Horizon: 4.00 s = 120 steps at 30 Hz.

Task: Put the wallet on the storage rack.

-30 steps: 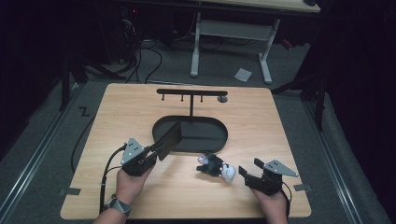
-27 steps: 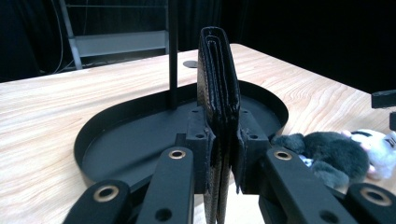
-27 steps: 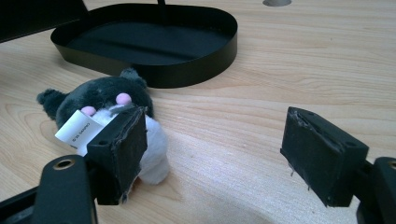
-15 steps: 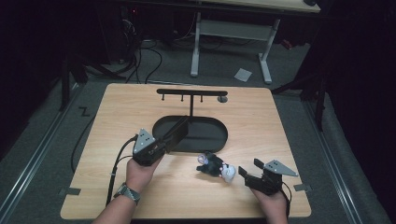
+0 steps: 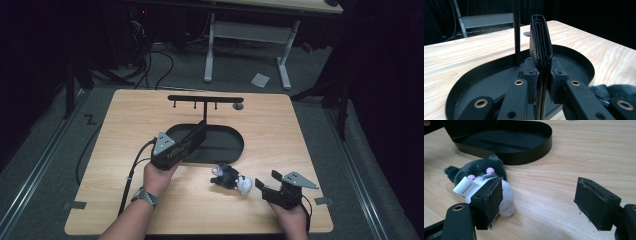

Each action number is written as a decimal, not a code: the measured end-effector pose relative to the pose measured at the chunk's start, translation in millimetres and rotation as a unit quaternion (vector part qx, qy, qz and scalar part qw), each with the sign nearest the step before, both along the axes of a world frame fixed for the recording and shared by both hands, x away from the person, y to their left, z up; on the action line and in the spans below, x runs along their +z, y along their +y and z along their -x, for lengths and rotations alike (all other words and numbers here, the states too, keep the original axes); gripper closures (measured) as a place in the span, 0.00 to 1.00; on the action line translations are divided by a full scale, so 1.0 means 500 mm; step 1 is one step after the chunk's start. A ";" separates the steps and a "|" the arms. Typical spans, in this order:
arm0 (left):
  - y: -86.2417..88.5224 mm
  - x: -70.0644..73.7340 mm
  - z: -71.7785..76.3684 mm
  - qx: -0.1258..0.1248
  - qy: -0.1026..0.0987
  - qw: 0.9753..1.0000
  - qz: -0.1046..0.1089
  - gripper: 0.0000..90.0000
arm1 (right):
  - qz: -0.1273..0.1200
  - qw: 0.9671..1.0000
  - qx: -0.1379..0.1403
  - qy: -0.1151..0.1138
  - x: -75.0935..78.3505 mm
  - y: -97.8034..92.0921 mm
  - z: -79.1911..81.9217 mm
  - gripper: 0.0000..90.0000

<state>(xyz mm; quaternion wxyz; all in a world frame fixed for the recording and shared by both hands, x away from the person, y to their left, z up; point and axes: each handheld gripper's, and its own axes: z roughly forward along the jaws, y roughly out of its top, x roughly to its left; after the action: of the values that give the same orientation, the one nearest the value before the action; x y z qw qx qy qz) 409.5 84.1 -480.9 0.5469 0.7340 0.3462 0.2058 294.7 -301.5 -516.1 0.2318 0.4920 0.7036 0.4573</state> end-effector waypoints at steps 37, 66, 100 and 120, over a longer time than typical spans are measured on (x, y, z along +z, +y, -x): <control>-0.026 -0.063 -0.027 0.030 0.024 0.999 -0.029 0.85 | 0.000 1.000 0.004 0.005 -0.005 0.003 -0.002 0.26; 0.019 -0.067 -0.031 0.077 0.038 0.995 -0.042 0.67 | 0.002 1.000 0.010 0.008 -0.009 0.010 -0.005 0.26; 0.055 -0.052 0.018 0.065 0.049 0.996 -0.047 0.49 | 0.001 1.000 0.013 0.007 -0.007 0.011 -0.003 0.26; 0.138 -0.056 0.150 0.023 0.080 0.995 -0.057 0.40 | 0.003 0.999 0.032 -0.005 0.006 0.020 0.004 0.25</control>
<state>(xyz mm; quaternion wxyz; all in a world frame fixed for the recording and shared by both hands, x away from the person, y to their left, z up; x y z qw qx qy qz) 334.5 153.1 -508.7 0.4697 0.7702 0.3929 0.1784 292.8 -291.4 -513.3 0.2223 0.4663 0.7191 0.4649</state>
